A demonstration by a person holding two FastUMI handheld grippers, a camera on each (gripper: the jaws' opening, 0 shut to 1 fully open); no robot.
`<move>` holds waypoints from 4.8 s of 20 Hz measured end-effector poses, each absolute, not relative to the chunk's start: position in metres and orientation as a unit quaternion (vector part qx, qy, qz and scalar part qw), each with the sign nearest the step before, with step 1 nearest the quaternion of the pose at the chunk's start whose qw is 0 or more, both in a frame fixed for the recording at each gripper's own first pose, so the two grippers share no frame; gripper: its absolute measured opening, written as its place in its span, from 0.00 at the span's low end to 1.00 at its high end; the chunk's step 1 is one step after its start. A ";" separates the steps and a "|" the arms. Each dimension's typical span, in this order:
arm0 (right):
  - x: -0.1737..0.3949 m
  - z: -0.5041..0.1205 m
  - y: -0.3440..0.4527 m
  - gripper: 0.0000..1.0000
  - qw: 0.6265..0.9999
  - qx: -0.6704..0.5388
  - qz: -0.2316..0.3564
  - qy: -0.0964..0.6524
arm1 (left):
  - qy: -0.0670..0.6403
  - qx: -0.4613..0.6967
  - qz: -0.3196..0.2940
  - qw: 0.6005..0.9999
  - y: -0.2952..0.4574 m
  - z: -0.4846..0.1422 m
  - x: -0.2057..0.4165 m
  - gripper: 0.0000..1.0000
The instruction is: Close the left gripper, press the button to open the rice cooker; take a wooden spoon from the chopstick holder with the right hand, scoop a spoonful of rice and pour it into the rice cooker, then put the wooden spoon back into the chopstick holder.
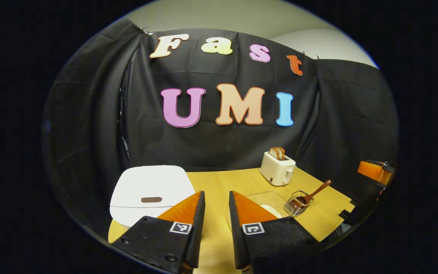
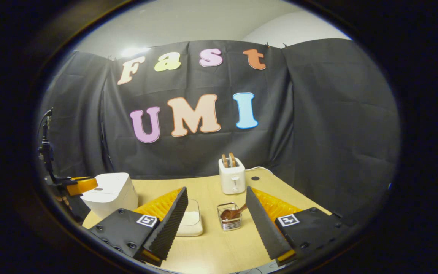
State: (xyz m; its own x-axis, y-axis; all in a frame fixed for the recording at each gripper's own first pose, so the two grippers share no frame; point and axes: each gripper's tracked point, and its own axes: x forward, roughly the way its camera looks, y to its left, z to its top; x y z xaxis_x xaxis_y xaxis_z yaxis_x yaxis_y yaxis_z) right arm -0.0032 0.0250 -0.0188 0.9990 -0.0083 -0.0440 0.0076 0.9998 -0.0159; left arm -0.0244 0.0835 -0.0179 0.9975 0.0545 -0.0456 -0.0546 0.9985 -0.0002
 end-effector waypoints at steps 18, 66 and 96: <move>-0.001 -0.041 0.031 1.00 0.999 -0.005 -0.026 0.039 | 0.053 -0.064 0.110 0.990 0.216 -0.051 -0.007 0.00; 0.049 -0.106 -0.046 0.96 0.992 0.022 -0.080 0.092 | -0.079 0.005 0.135 0.988 0.248 0.092 0.064 0.26; 0.245 -0.208 -0.074 0.62 0.965 0.249 -0.006 0.084 | -0.027 -0.014 0.180 0.983 0.192 0.026 0.029 0.93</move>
State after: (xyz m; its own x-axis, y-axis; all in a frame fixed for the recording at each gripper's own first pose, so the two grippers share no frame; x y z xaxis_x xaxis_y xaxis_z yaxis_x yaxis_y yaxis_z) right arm 0.2453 -0.0737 -0.2076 0.9860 0.0310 -0.1639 0.0522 0.8757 0.4800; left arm 0.0286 0.1917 0.0260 0.9334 0.3554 0.0486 -0.3539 0.9345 -0.0379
